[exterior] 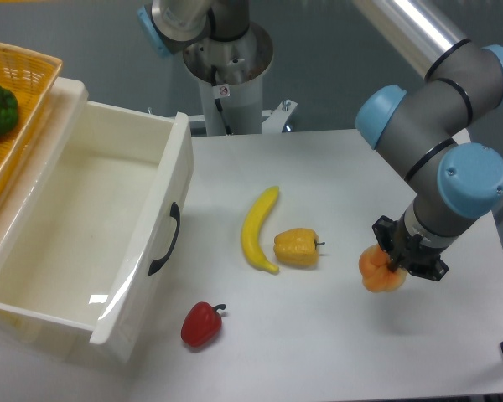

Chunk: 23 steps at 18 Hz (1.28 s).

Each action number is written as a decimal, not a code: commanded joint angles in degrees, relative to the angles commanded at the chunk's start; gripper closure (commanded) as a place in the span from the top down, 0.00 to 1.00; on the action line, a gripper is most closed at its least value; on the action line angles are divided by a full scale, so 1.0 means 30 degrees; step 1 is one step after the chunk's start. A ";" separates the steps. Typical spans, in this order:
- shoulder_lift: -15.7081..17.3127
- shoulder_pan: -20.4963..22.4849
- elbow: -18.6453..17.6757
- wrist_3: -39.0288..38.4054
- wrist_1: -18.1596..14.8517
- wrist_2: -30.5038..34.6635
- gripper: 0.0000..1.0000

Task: Place the round bread in the upper white drawer
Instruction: 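Lift the orange round bread held in the gripper off the table, then carry the bread past the banana and over the open white drawer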

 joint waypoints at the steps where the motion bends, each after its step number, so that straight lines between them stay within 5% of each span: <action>1: 0.0175 0.0000 -0.0058 -0.0351 0.0000 -0.0090 0.00; 13: 0.4510 -0.0848 -0.2577 -0.4658 0.0234 -0.4396 0.00; 23: 0.6152 -0.2108 -0.3046 -0.7444 0.0322 -0.6973 0.00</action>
